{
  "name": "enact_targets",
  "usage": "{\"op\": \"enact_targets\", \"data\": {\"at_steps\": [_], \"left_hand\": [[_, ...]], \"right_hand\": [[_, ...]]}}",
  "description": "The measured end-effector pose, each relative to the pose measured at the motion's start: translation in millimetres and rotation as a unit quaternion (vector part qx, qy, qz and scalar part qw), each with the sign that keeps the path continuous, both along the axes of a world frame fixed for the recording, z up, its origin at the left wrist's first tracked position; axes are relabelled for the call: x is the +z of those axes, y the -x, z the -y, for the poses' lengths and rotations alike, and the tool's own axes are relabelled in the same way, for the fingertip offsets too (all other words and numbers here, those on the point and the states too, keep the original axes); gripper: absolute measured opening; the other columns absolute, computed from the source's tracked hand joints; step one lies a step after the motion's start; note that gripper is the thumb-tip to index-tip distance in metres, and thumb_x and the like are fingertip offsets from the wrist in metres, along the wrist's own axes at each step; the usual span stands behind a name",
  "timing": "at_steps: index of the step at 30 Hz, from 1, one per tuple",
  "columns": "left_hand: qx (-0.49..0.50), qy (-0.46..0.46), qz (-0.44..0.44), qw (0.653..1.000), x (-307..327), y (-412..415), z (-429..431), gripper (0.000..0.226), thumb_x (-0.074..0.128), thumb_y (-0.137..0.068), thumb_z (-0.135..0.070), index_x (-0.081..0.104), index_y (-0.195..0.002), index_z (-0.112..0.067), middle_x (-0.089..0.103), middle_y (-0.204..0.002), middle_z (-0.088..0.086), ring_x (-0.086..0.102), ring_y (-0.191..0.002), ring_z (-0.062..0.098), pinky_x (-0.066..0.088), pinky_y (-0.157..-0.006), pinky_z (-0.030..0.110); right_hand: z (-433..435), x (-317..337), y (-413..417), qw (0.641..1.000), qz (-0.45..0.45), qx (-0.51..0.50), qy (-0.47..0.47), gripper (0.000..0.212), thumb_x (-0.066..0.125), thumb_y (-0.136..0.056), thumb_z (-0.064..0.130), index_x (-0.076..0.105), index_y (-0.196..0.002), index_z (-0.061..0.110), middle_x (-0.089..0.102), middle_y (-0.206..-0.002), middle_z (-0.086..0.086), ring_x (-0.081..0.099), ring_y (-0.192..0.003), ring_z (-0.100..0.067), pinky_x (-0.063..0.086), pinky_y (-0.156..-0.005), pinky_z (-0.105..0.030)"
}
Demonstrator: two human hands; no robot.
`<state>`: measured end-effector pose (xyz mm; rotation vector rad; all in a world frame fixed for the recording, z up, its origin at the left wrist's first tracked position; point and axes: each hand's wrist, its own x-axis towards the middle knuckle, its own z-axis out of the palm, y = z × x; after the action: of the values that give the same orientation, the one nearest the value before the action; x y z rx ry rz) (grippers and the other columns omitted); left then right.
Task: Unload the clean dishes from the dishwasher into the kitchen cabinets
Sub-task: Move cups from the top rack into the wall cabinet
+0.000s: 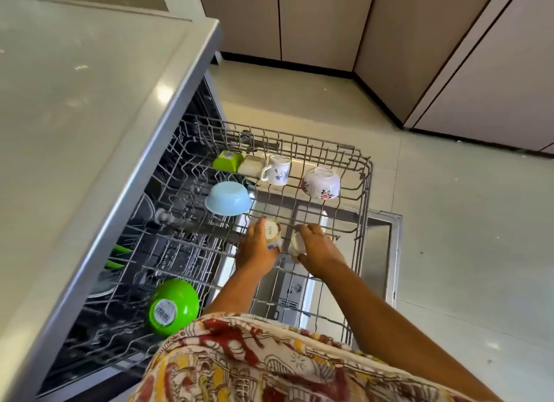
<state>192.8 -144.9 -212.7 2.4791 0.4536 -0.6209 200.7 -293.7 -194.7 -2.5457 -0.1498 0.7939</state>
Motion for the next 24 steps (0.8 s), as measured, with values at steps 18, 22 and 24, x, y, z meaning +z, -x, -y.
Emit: {"op": "enact_targets", "data": {"at_steps": [18,22,24], "left_hand": [[0.071,0.039,0.052,0.995,34.3,14.3,15.0,0.065,0.069,-0.081,-0.018,0.033,-0.134,-0.020,0.047,-0.129,0.010,0.055,-0.105,0.026,0.047,-0.064,0.025],[0.231,0.122,0.073,0.963,58.9,29.8,3.7,0.055,0.067,-0.084,-0.029,0.037,-0.129,-0.022,0.053,-0.123,0.005,0.052,-0.090,0.018,0.036,-0.054,0.023],[0.287,0.146,0.083,0.943,71.4,43.6,-3.5,0.050,0.065,-0.086,-0.029,0.038,-0.128,-0.021,0.055,-0.124,0.007,0.053,-0.092,0.020,0.039,-0.060,0.026]], "right_hand": [[15.4,27.6,7.5,0.989,-0.013,-0.109,-0.096,0.064,0.079,-0.073,0.026,0.044,-0.126,0.017,0.053,-0.121,-0.008,0.053,-0.108,-0.023,0.048,-0.086,-0.032],[18.7,42.1,14.1,0.966,-0.033,-0.208,-0.149,0.062,0.073,-0.079,0.034,0.044,-0.131,0.015,0.058,-0.122,-0.012,0.058,-0.101,-0.025,0.053,-0.083,-0.034],[16.3,52.3,18.2,0.945,-0.059,-0.261,-0.190,0.058,0.069,-0.084,0.035,0.043,-0.132,0.015,0.057,-0.125,-0.014,0.060,-0.092,-0.024,0.058,-0.073,-0.033]]}}
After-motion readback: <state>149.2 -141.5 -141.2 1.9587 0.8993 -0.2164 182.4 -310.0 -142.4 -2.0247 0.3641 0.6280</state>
